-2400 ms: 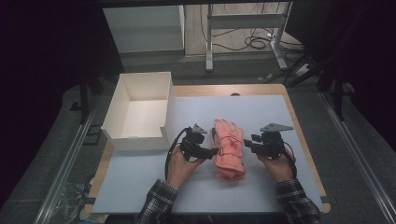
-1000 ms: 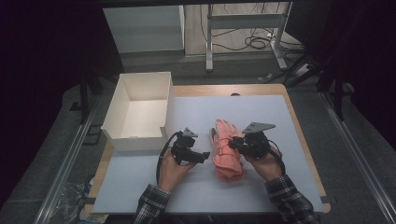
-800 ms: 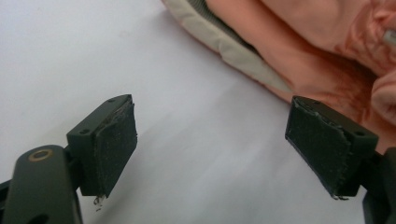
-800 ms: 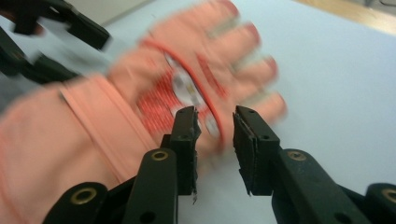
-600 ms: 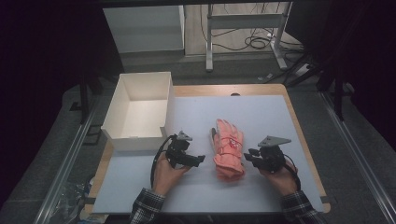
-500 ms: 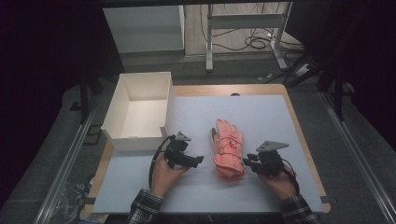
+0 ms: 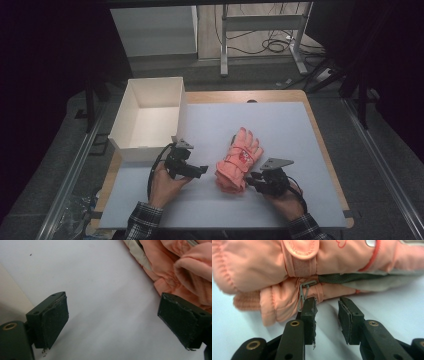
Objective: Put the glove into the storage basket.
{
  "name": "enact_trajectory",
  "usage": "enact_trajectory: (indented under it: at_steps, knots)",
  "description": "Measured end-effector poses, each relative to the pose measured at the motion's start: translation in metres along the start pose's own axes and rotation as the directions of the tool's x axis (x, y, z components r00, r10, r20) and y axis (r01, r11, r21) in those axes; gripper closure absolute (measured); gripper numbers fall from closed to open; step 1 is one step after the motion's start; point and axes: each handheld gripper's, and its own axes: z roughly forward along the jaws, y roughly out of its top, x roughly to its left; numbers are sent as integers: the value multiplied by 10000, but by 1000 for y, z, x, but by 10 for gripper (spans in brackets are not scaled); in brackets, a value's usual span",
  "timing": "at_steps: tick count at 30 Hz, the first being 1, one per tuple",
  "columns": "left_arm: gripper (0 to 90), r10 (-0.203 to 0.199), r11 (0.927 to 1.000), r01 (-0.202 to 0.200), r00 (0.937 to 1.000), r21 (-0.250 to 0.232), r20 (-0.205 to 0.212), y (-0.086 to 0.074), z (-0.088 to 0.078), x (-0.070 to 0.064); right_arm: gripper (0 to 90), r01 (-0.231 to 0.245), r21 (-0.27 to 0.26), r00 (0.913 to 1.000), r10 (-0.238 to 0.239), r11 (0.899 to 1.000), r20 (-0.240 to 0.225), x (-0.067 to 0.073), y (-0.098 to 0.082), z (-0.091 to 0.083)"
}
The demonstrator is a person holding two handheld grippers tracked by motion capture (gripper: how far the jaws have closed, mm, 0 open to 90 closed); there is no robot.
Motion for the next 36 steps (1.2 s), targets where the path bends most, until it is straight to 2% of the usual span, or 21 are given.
enact_trajectory:
  at_steps: [6, 12, 18, 23, 29, 32, 36]
  knots:
    - [97, 95, 9999, -95, 10000, 53, 2, 2, -8, 6, 656, 209, 5, 9996, -209, 9998, -199, 9, 7, 11]
    - [96, 304, 9995, -306, 9993, 85, 207, 15, -17, 1, 634, 174, 33, 9998, -174, 9998, -117, 6, 6, 6]
    - [81, 512, 9985, -522, 9971, 156, 562, 33, -23, -16, 592, 72, 23, 9993, -72, 10000, 358, -7, 0, -8]
    - [63, 787, 9966, -805, 9938, 197, 779, 48, -22, -33, 550, -97, -34, 9966, 100, 9999, 815, -21, -4, -17]
    - [30, 1116, 9929, -1143, 9909, 325, 746, 63, -9, -56, 491, -259, -102, 9908, 270, 9996, 1329, -34, -9, -26]
    - [18, 1202, 9919, -1227, 9904, 321, 685, 68, -1, -66, 431, -447, -172, 9846, 470, 9989, 1686, -41, -13, -30]
    - [0, 1513, 9870, -1533, 9876, 481, 428, 75, 16, -82, 370, -708, -290, 9747, 753, 9971, 2105, -52, -18, -34]
